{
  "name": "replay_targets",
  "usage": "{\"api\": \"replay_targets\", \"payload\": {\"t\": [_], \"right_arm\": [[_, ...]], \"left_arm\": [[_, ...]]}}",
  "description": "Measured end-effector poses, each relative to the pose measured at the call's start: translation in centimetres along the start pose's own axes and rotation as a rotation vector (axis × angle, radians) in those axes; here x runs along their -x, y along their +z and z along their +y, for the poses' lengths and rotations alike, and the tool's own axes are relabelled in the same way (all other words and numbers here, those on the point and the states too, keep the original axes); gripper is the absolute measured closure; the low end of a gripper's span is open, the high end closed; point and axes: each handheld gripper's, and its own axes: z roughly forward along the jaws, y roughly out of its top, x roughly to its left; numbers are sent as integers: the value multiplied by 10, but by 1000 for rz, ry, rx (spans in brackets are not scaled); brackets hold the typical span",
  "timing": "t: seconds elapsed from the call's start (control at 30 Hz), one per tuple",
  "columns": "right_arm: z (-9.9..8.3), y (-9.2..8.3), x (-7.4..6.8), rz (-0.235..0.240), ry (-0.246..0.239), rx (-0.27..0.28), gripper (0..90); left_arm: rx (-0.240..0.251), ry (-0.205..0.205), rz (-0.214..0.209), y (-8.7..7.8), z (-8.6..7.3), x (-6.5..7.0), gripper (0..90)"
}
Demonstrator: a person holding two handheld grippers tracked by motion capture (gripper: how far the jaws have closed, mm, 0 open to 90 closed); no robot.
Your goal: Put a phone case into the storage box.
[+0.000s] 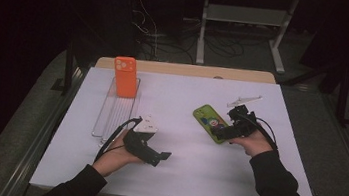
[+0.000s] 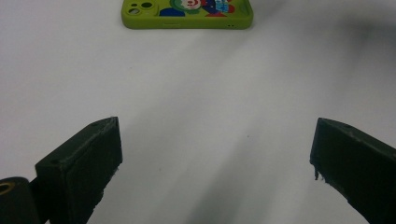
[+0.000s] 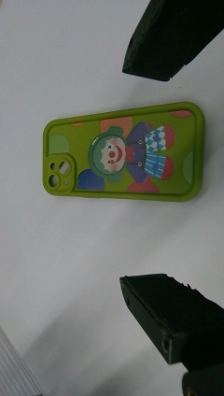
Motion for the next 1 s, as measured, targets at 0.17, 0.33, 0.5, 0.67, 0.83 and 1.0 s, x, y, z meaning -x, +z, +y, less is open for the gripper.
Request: {"api": "replay_targets", "payload": {"t": [0.17,0.33,0.5,0.67,0.83,1.0], "right_arm": [[5,14,3,-13,7,-32,0],[10,28,8,-29,-2,-56,2],[8,42,14,-43,-3,-91,11],[6,55,17,-58,-4,-128,13],[4,64,18,-64,-16,-163,38],[2,70,17,-72,-27,-193,65]], "left_arm": [[6,-8,-5,0,0,0,17],[8,-12,-4,0,0,0,17],[7,-14,-6,0,0,1,17],[5,-14,-7,0,0,0,17],[7,-14,-8,0,0,1,17],[6,-15,-4,0,0,1,17]]}}
